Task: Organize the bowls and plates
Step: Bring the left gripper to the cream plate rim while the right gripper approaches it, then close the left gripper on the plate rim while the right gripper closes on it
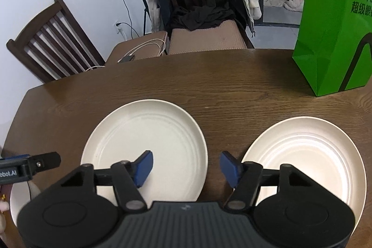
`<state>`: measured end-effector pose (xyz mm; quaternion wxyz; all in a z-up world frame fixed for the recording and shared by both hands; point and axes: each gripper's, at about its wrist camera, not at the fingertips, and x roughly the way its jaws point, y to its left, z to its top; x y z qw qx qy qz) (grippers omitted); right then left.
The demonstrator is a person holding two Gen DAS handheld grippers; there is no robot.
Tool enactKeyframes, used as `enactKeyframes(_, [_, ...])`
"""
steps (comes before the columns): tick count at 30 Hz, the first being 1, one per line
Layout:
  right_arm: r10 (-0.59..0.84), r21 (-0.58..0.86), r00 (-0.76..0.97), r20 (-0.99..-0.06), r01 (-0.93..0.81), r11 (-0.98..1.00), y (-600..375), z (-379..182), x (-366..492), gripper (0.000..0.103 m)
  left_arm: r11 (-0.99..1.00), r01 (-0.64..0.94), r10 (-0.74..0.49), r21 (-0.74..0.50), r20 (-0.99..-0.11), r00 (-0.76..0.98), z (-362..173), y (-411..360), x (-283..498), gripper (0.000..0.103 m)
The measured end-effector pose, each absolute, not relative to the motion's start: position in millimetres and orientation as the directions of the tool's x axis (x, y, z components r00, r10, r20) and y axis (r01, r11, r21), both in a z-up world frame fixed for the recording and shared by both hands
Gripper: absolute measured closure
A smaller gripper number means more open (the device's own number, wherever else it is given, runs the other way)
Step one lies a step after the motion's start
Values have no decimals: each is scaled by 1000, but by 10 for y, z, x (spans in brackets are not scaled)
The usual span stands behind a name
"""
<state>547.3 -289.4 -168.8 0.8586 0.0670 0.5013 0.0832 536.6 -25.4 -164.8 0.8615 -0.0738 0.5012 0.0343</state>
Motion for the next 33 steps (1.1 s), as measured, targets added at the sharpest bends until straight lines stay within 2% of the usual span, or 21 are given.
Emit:
enactKeyframes(6, [216,208,463,-860,-68,976,-2914,-1819,5555,49,980,-158,-34,-120,-886,462,-1803,-245,5424,11])
enactKeyframes(13, [221,213,447,-867,-69,975,-2917,-1947,5620,53,976,-173,-47,-130,-908,417,-1937,-219,5499,30])
enactKeyframes(17, [223,219,439,-871,-59,974,-2949,-1999,5647,57,973,-179,-59,-142,-913,404,-1992,-203,5516,34])
enactKeyframes(22, [244,242,418,-875,-59,969,-2962,-2053,5664,69,971,-187,-63,-148,-917,394,-2050,-235,5568,40])
enactKeyframes(28, [240,241,408,-881,-50,969,-2984,-2100,5705,78,967,-207,-60,-147,-925,375,-2113,-226,5637,44])
enactKeyframes(33, [244,249,407,-880,-41,968,-3013,-2125,5710,84,967,-209,-59,-144,-928,369,-2148,-234,5665,56])
